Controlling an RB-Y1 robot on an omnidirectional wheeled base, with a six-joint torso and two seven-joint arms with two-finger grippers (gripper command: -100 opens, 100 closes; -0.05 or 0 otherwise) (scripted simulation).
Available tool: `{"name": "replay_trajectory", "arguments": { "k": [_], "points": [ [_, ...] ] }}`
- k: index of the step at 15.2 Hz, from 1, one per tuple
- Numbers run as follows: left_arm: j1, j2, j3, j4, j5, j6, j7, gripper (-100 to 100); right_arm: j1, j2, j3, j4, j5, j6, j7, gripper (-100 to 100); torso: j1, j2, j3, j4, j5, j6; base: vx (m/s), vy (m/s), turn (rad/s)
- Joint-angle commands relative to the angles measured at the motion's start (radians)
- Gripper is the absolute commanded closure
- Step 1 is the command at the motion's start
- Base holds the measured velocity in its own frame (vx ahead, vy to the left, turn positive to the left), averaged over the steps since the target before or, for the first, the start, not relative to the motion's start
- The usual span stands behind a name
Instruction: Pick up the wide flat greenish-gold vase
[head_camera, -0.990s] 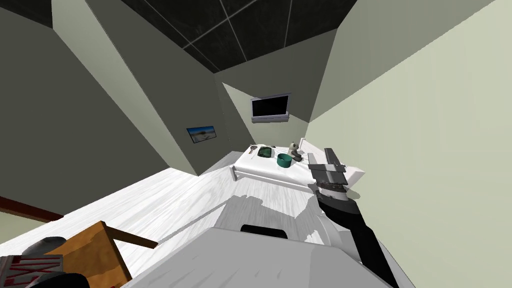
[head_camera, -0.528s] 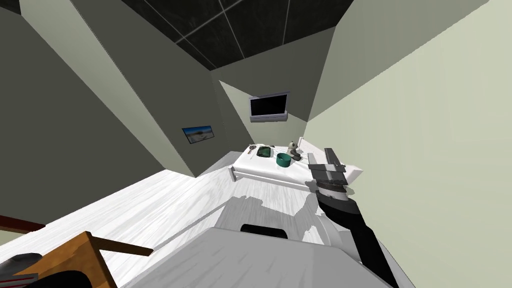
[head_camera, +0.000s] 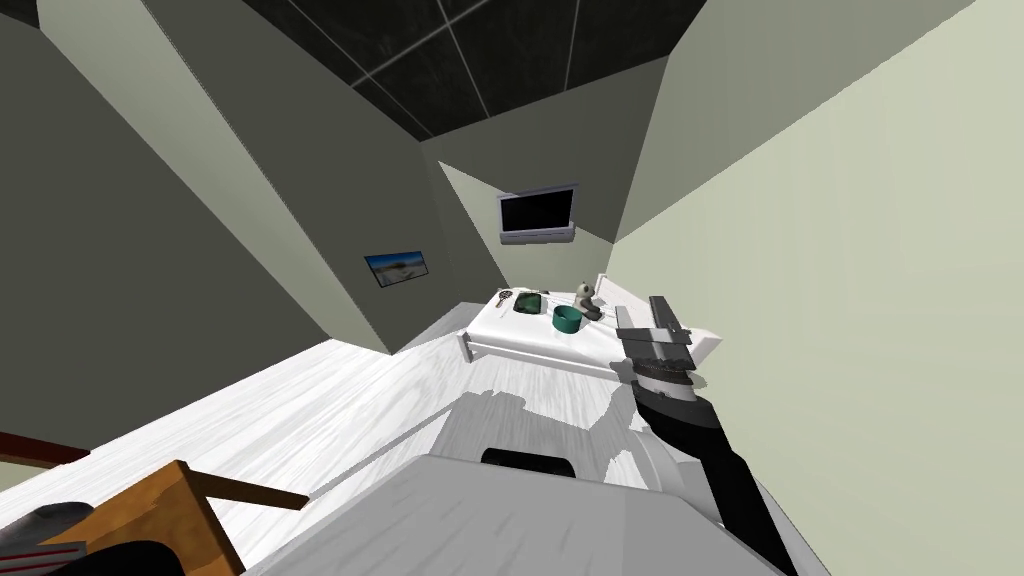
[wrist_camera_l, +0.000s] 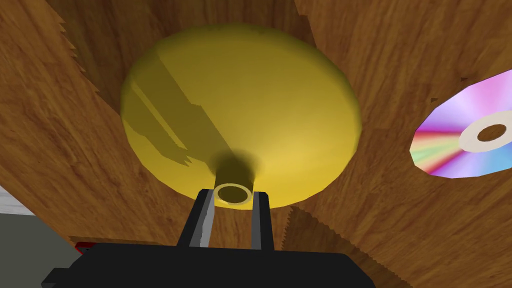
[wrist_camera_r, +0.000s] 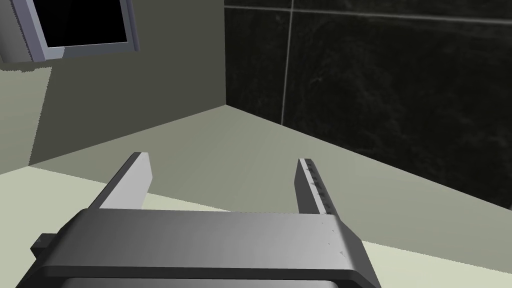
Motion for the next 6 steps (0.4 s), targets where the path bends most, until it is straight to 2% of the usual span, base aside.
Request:
{"name": "replay_trajectory", "arguments": {
  "k": [1, 2, 5, 6],
  "points": [
    [0.0, 0.0, 0.0, 0.0, 0.0, 0.0, 0.0, 100, 0.0, 0.0, 0.0, 0.0, 0.0, 0.0, 0.0, 0, 0.0, 0.0, 0.0, 0.0, 0.0, 0.0, 0.0, 0.0, 0.0],
    [0.024, 0.0, 0.001, -0.029, -0.006, 0.005, 0.012, 100, 0.0, 0.0, 0.0, 0.0, 0.0, 0.0, 0.0, 0, 0.0, 0.0, 0.0, 0.0, 0.0, 0.0, 0.022, -0.014, 0.013],
    [0.066, 0.012, 0.017, -0.044, -0.021, -0.023, 0.025, 100, 0.0, 0.0, 0.0, 0.0, 0.0, 0.0, 0.0, 0, -0.002, -0.003, -0.002, -0.001, -0.001, -0.001, 0.064, -0.035, 0.027],
    [0.044, 0.007, 0.011, -0.031, -0.015, -0.011, 0.016, 100, 0.0, 0.0, 0.0, 0.0, 0.0, 0.0, 0.0, 0, -0.003, -0.004, -0.002, -0.001, -0.001, -0.001, 0.044, -0.028, 0.016]
  ]
}}
